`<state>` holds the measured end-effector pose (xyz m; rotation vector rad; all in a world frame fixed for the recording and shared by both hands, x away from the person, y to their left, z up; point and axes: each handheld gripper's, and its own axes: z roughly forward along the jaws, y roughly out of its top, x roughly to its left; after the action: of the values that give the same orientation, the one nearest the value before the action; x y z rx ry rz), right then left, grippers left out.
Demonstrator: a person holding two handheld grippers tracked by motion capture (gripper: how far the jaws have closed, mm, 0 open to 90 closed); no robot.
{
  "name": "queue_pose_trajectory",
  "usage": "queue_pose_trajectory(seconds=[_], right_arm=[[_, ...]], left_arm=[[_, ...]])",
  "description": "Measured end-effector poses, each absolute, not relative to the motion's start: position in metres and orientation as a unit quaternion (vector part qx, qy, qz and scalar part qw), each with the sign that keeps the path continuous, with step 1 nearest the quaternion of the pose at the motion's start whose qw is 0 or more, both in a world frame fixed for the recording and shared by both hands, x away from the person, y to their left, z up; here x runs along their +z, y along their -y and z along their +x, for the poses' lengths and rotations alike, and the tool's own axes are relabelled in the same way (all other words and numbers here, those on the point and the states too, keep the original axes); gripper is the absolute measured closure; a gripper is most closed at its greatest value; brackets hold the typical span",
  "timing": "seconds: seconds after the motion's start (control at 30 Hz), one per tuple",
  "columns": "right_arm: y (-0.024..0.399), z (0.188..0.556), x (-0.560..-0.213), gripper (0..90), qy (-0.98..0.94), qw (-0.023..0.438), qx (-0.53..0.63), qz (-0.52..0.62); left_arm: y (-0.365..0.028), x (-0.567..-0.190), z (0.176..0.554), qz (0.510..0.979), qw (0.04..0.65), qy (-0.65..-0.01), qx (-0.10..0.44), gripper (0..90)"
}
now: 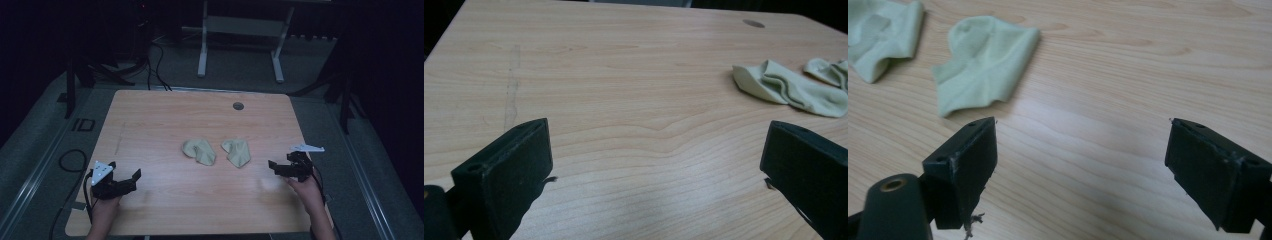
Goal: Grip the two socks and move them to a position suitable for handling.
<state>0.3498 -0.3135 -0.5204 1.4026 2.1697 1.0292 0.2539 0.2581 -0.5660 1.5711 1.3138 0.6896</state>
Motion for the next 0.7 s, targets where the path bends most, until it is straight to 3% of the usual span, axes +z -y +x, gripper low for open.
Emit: queue_pose_trajectory(seconds=[0.7], right_arm=[[0.243, 0.392, -0.511, 24.1, -0.808, 0.153, 0.35, 0.447]], left_arm=[[-0.251, -0.566, 0.255, 0.665, 0.46, -0.517, 0.281, 0.3]])
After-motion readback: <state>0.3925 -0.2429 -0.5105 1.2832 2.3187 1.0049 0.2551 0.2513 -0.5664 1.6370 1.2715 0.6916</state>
